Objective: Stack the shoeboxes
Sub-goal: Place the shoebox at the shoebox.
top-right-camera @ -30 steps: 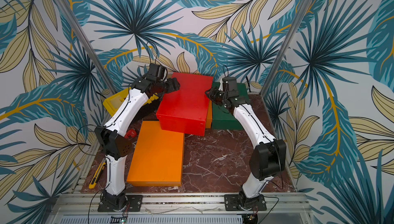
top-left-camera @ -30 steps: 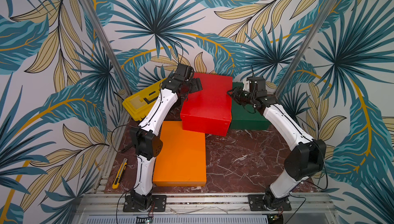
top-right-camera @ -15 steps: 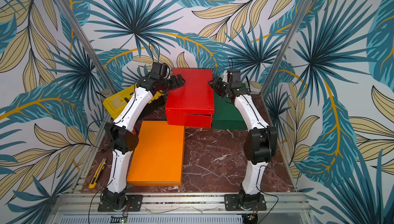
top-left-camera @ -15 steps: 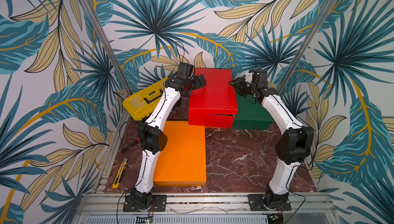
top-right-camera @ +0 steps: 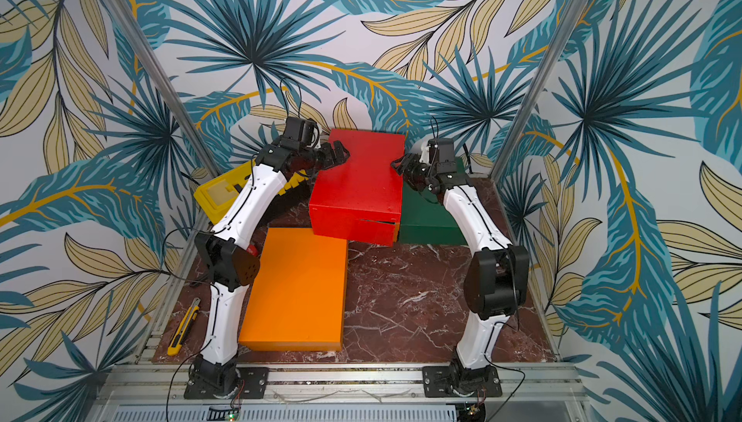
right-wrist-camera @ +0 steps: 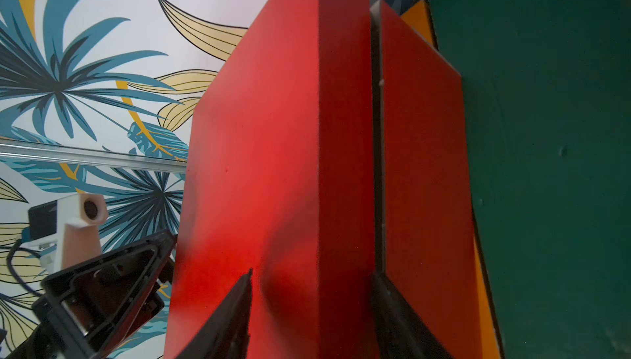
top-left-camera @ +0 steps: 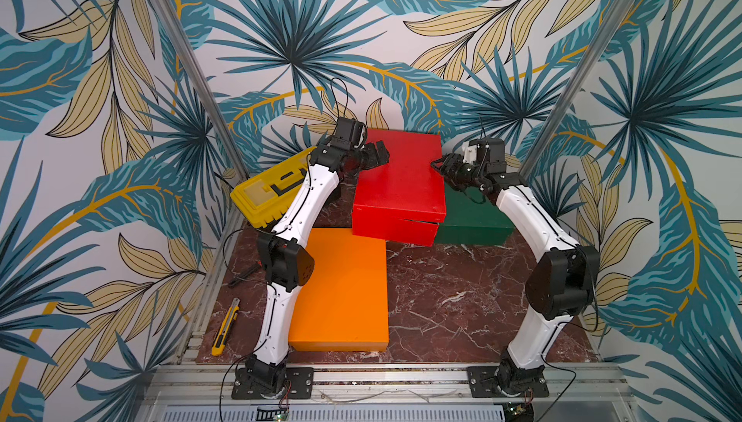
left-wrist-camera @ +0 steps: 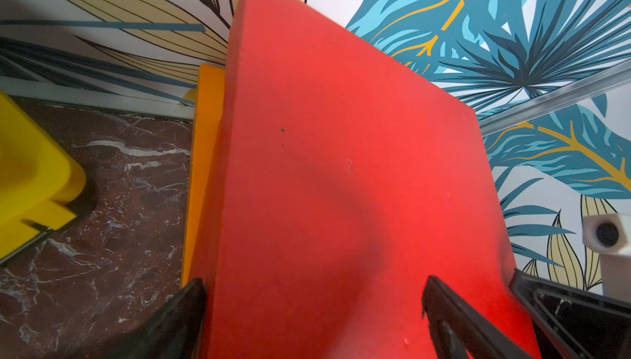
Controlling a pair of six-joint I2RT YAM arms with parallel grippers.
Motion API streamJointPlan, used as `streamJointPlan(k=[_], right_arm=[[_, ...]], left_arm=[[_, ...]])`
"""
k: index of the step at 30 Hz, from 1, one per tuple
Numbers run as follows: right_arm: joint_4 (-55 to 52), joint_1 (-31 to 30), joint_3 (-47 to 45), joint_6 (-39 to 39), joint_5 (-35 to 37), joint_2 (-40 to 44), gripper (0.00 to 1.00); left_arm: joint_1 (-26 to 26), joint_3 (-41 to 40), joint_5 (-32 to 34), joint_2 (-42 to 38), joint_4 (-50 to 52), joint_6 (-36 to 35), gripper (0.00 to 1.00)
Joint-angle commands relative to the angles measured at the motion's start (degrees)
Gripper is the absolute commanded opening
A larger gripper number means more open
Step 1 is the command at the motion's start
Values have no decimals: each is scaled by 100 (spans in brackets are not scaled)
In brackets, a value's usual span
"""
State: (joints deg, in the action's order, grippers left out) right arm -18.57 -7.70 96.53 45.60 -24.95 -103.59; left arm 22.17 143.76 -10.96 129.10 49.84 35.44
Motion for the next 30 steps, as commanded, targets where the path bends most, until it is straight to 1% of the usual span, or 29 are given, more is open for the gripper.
streamJointPlan(k=[1, 5, 8, 12, 17, 21, 30], right_arm=[[-5, -264, -316, -67, -254, 390, 56], [12, -285, -629, -94, -57, 680, 62], [-81, -276, -583, -181, 71, 719, 64], [-349, -265, -182, -286, 125, 524, 64], [-474, -225, 207, -272, 207, 267, 58], [-554, -188, 365, -249, 315, 165, 58], [-507, -144, 128, -175, 544, 311, 75]], left_arm=[[68, -77, -402, -328, -194, -16, 99], [68, -181, -298, -376, -190, -71, 99], [59, -217, -225, -385, -194, -114, 99], [59, -201, -238, -342, -194, -74, 99], [57, -101, -271, -315, -199, -44, 99], [59, 99, -248, -282, -194, -71, 99], [59, 249, -314, -97, -196, -53, 99]])
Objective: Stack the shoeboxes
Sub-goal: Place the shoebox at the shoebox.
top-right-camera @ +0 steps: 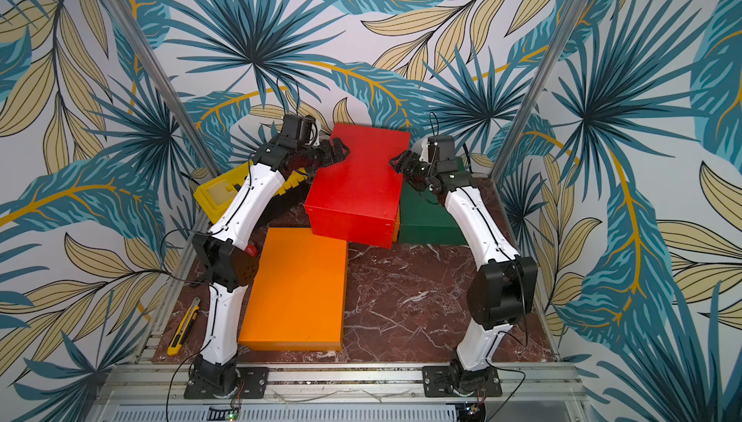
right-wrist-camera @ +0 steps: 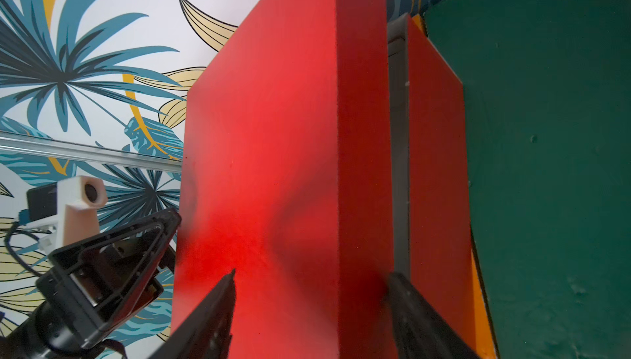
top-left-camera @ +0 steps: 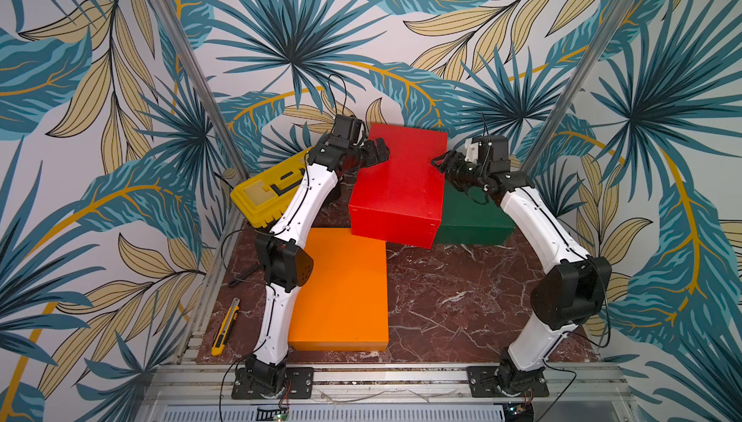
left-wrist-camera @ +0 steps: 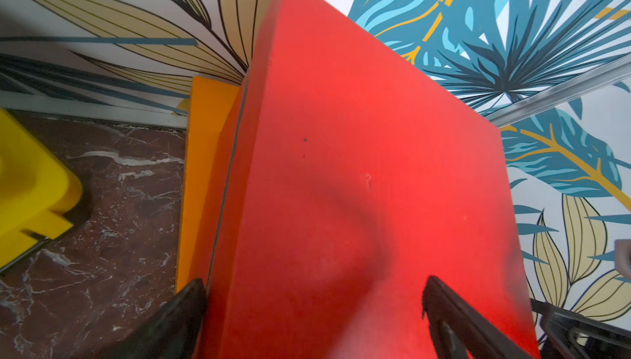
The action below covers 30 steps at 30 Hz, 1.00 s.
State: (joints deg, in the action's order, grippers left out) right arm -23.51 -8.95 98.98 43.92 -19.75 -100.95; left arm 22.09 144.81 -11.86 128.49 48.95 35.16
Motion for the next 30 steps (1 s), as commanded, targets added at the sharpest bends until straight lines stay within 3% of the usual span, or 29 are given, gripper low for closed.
streamJointPlan(k=[1, 15, 30], right_arm=[[-5, -19, -161, 7, 62, 81, 76], [103, 7, -592, 123, 108, 70, 80], [-381, -14, -367, -236, 182, -25, 81]], left_arm=[[68, 135, -238, -18, -108, -18, 99], [63, -162, 15, -107, -96, -187, 99], [190, -1310, 1698, -1514, -87, -1197, 99]])
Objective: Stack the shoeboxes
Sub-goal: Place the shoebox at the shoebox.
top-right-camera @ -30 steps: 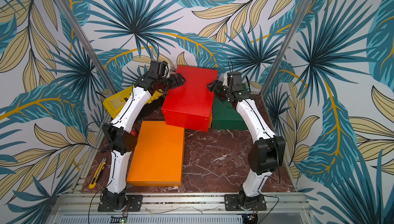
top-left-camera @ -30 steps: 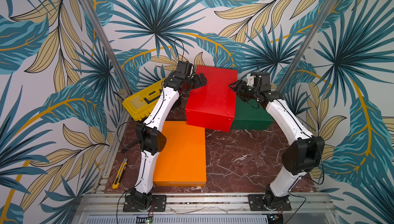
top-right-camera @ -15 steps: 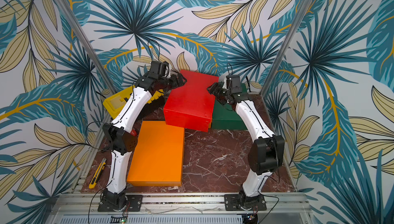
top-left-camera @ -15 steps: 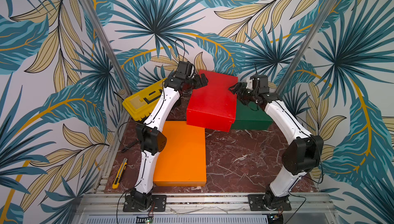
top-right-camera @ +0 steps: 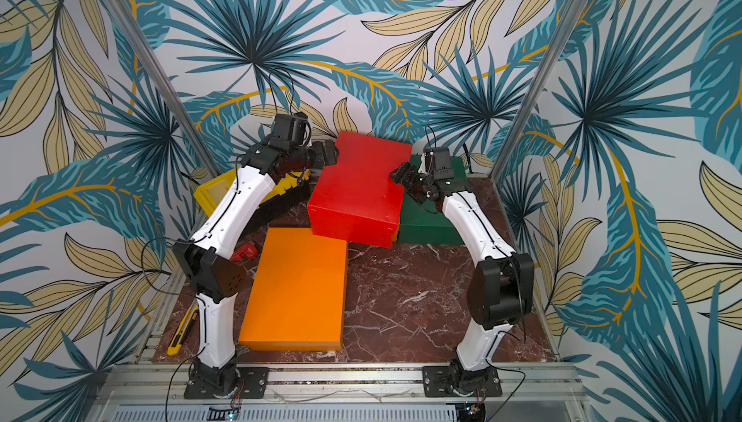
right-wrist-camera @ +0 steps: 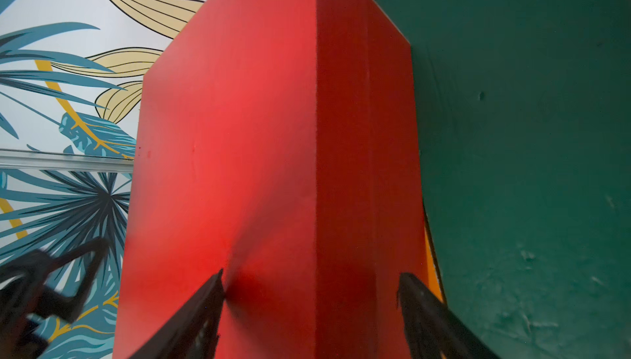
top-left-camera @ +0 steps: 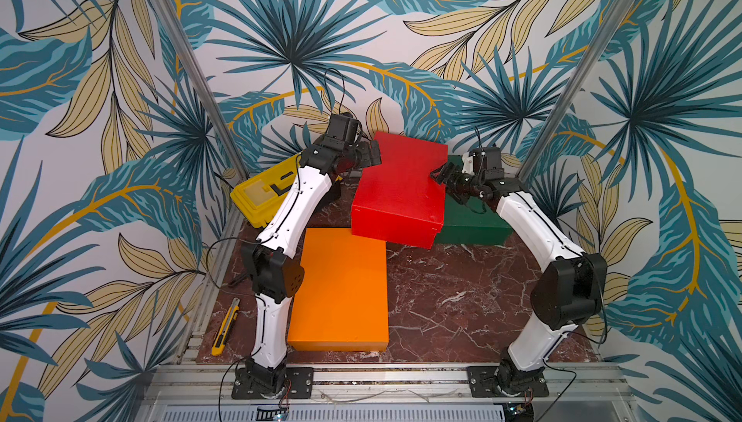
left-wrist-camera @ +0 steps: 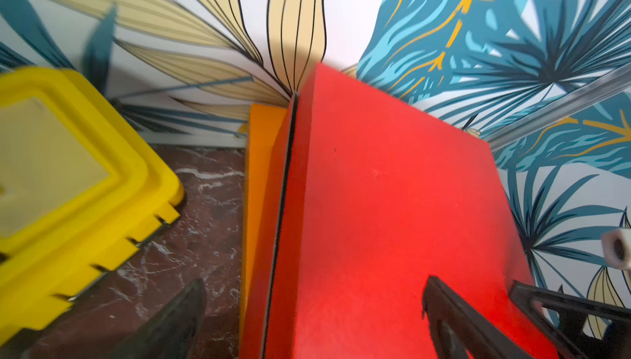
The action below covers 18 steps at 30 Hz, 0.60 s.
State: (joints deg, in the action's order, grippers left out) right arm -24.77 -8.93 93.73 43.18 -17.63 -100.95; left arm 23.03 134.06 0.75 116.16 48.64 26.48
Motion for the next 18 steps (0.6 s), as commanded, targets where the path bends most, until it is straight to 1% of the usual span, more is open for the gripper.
streamJointPlan(k=[1, 4, 5, 8, 15, 18], right_arm=[[-241, -29, 163, -169, -24, -30, 81], [-221, -65, 180, -181, -17, -39, 81], [-229, -74, 197, -203, -24, -52, 80], [-365, -130, 309, -295, 27, -111, 80], [-443, -171, 322, -348, 185, -179, 78], [-432, -171, 312, -354, 211, -171, 76]], left_arm=[[105, -387, 407, -295, -65, -306, 100], [104, -797, 197, -280, -74, -144, 99], [105, -887, 9, -255, -74, -82, 99], [153, -983, -135, -158, -74, -38, 98], [193, -1484, -17, -159, -70, -33, 95], [167, -1763, 23, -245, -74, -9, 91]])
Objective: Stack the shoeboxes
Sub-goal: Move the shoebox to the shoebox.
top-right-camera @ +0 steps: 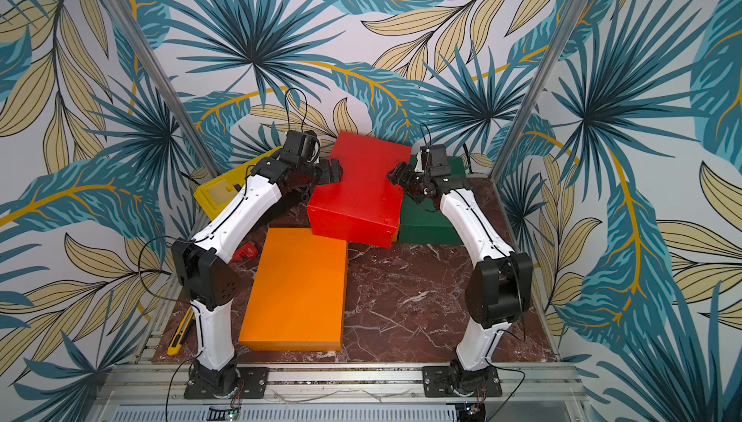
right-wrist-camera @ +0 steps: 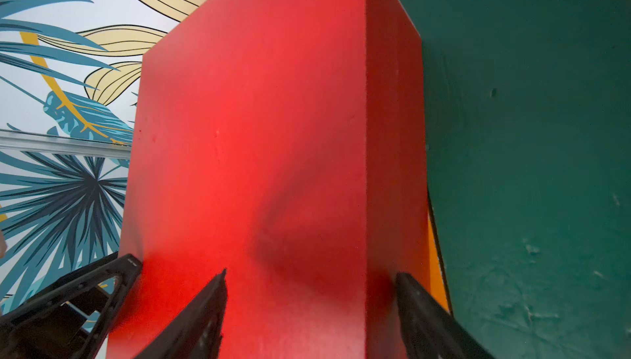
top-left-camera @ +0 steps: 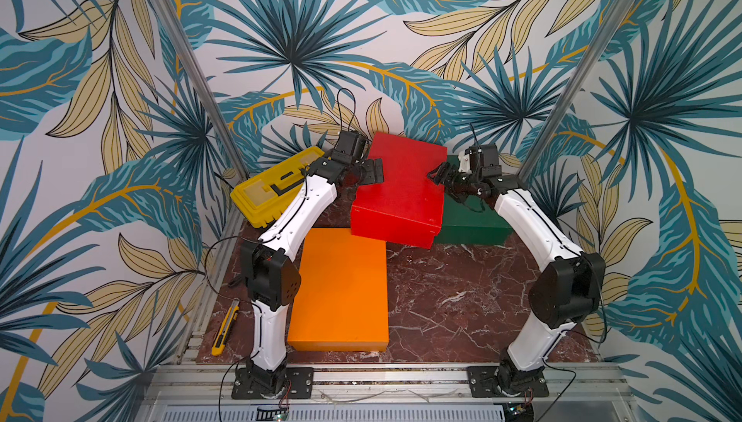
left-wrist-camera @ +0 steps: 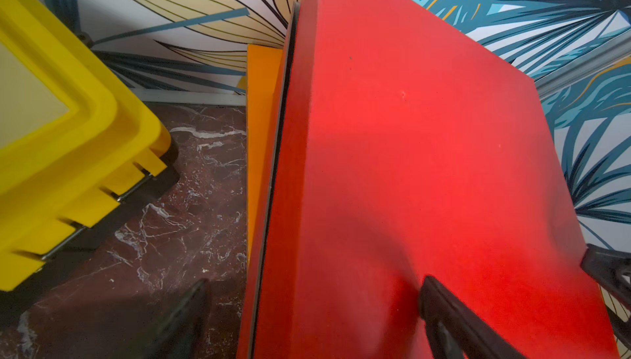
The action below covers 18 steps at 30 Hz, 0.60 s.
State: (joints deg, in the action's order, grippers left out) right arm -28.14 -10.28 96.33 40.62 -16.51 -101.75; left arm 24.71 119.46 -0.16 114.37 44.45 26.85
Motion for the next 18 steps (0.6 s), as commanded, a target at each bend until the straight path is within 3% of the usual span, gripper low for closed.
streamJointPlan(k=[1, 4, 12, 18], right_arm=[[-97, -35, 60, -101, 104, -86, 75], [-90, -35, 61, -107, 96, -90, 74], [-189, -26, 70, -153, 143, 35, 77], [-319, -18, 61, -218, 210, 229, 79]], left_arm=[[-14, -373, 71, -89, 345, -40, 88], [-71, -475, -118, -129, 346, 26, 87], [-93, -300, -253, -551, 347, 135, 99], [-290, -517, -548, -1183, 258, 304, 99]])
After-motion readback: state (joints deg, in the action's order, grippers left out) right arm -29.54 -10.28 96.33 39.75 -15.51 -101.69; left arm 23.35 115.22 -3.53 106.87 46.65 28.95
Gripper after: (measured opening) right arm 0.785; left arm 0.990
